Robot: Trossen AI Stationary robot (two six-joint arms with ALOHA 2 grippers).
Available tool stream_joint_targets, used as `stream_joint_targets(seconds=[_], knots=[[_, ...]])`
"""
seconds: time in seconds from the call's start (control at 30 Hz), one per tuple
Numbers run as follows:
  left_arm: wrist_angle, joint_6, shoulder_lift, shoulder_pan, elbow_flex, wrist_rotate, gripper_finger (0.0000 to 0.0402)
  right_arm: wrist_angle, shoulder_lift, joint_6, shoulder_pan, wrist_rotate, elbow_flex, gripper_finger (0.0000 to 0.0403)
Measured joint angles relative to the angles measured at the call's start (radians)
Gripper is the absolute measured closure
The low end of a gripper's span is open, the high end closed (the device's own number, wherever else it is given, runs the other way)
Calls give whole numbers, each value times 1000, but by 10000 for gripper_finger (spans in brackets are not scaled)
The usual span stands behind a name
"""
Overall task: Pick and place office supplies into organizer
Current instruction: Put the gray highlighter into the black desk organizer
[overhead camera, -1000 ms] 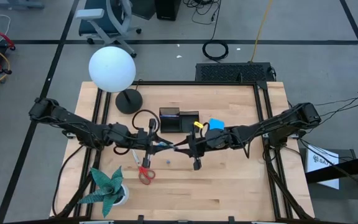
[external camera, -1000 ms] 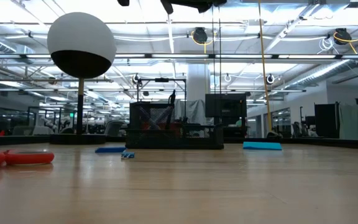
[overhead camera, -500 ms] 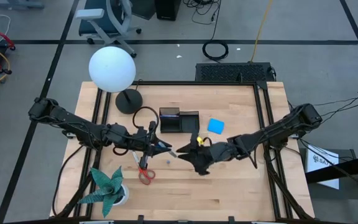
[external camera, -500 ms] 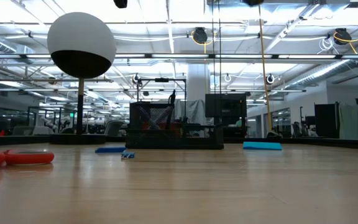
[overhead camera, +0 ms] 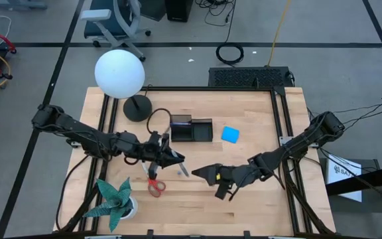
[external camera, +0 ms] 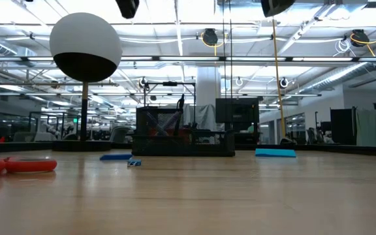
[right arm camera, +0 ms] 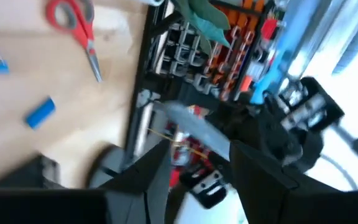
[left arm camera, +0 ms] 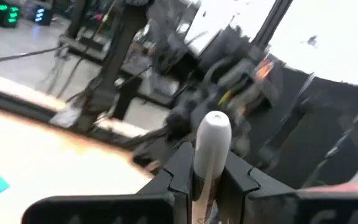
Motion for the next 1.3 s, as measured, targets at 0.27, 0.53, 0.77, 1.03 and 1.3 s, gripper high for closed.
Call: stream_joint_targets(seconds=[0.27,0.53,0.77,1.03,1.3], knots=[[6,-125,-2,29,1,10,361,45,0,-332,-9,-47,0,245],[2,-144,-2,34,1,10,361,82,12,-454,-40,-139,0,244],[67,-156,51,34,1,33,361,148,63,-517,-84,-196,0,244],[126,-159,174,42,57,114,361,297,139,-564,-114,-214,0,258],[105,-121,156,43,71,115,361,299,139,-428,-73,-145,3,378]])
